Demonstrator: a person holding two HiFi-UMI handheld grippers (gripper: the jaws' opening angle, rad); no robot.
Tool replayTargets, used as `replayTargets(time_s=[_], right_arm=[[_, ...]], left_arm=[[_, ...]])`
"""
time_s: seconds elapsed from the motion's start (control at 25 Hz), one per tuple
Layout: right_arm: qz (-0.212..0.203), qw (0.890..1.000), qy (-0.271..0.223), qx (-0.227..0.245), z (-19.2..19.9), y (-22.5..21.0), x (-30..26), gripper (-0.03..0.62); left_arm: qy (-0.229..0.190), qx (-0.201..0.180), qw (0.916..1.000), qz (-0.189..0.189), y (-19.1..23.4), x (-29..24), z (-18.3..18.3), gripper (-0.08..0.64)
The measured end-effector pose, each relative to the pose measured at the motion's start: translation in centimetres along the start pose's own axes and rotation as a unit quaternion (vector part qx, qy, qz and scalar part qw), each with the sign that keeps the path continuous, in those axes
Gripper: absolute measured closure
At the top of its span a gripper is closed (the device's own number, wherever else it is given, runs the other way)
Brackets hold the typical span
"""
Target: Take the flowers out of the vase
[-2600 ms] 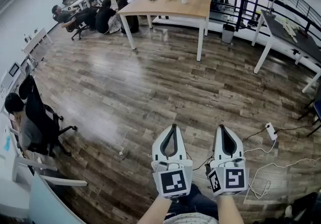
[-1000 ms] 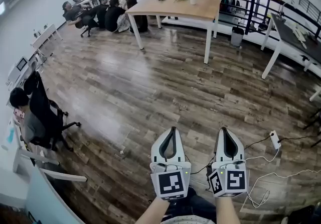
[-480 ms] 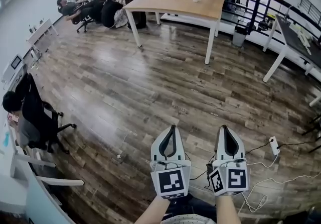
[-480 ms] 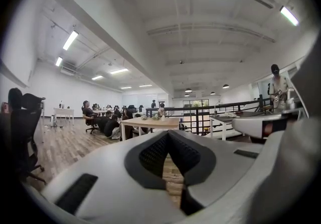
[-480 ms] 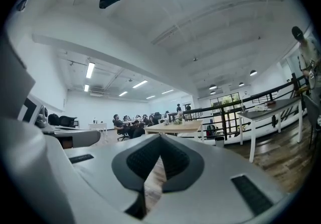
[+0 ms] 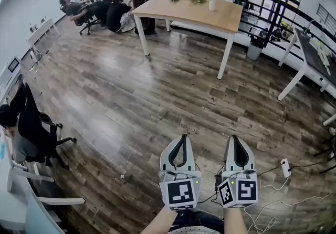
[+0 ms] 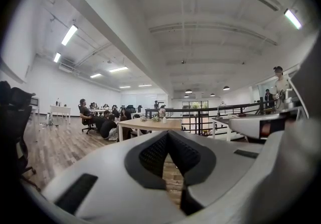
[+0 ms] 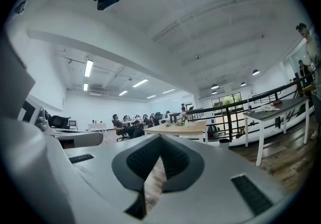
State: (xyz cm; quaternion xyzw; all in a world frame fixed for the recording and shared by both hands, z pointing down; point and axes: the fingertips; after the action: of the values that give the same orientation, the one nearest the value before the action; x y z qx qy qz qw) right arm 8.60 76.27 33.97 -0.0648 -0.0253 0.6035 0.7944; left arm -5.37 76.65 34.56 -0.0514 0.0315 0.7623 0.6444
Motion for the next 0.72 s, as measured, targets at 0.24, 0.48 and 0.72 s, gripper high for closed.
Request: replayTargets(time_s=[0.24,0.48,0.72], right_arm=[[0.001,1.0,-0.001,0.0,0.0,0.8,-5.1,0.6],[0.003,1.0,0.008,0.019,0.2,1.5,-7.5,0.6],[-0.006,0.999,0.018,0.03,0.7,1.3,-8.8,0.6]], left_arm=[[0.001,0.013,0.9998,0.012,2.6,-4.6,-0.4,0.54],[0.004,0.027,0.9995,0.016,4.1,-6.5,-0.1,0.54],[0.011,0.036,0.9993,0.005,4.3,-7.8,0.4,0.54]])
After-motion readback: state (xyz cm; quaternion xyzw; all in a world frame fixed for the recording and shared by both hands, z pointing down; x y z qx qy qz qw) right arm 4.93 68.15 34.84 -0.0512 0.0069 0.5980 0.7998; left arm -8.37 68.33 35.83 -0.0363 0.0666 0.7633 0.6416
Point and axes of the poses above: the fingertips, and each gripper's own axes: x backward along the fingers, y to its left, z out of its underside, and after that the axes turned 1 degree about -z, right-handed
